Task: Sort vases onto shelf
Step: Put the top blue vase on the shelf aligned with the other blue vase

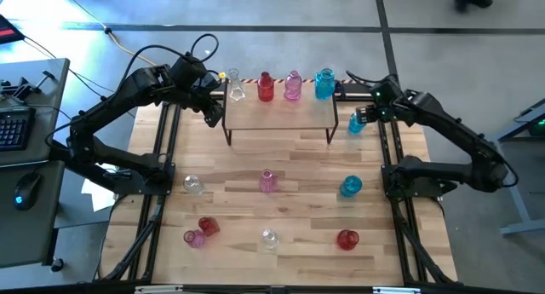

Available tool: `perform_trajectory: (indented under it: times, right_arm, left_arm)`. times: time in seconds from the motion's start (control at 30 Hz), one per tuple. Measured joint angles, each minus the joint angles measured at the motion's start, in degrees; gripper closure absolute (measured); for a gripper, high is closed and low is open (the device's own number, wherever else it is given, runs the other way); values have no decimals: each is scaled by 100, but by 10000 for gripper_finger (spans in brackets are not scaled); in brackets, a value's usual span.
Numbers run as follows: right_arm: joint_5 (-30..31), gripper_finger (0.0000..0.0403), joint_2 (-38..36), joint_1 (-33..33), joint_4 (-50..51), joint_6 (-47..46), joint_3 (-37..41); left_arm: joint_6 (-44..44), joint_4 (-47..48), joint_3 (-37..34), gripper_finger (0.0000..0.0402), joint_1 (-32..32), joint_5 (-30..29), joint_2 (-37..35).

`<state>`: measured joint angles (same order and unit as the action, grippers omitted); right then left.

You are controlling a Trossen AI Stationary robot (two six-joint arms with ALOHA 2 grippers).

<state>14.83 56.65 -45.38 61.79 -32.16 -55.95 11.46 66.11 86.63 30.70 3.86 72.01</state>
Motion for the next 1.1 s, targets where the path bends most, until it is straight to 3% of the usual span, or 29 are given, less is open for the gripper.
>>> perform_trajectory:
  times: [0.33, 0.77, 1.1]
  right_arm:
    - [16, 238, 117, -311, -721, -17, 620]
    - [44, 238, 947, -413, -1077, -83, 623]
    - [56, 238, 1168, -413, -1131, -87, 623]
  left_arm:
    - [147, 0, 0, 321, 0, -1, 0]
    - [188, 0, 0, 321, 0, -2, 0]
    - [188, 0, 0, 321, 2, -2, 0]
